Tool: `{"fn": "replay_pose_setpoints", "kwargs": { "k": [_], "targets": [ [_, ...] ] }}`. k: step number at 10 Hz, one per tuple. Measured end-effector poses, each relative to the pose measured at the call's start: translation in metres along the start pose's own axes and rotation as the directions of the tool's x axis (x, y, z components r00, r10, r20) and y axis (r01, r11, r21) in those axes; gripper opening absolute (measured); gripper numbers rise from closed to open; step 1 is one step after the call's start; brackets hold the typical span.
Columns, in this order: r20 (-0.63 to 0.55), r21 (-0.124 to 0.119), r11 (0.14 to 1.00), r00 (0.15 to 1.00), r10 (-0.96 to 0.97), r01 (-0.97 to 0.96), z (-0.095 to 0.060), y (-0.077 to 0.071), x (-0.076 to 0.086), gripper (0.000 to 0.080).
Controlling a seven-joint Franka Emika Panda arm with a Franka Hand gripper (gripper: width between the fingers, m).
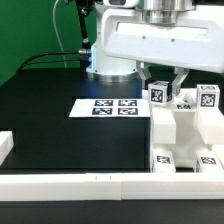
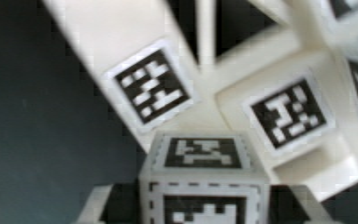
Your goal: Assemble chair
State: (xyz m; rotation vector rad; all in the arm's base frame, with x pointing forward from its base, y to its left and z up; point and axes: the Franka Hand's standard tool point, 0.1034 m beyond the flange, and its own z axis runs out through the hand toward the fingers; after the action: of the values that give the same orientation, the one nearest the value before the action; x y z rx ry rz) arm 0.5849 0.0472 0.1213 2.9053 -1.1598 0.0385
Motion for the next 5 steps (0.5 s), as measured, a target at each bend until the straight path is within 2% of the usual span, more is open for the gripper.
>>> {"fn": "replay_pose_setpoints", "kwargs": {
  "k": [2, 4, 5],
  "targets": [
    [0.017, 0.017, 0.966, 0.966, 0.256, -0.257, 0.0004, -0.0001, 0.0008, 0.0281],
    [0.063, 0.047, 0.872, 0.872, 0.485, -0.488, 0.0007, -0.0013, 0.0031, 0.0281],
    [0.066, 0.058, 0.863, 0.865, 0.498, -0.501, 0.001, -0.001, 0.0046, 0.0281]
  ]
}}
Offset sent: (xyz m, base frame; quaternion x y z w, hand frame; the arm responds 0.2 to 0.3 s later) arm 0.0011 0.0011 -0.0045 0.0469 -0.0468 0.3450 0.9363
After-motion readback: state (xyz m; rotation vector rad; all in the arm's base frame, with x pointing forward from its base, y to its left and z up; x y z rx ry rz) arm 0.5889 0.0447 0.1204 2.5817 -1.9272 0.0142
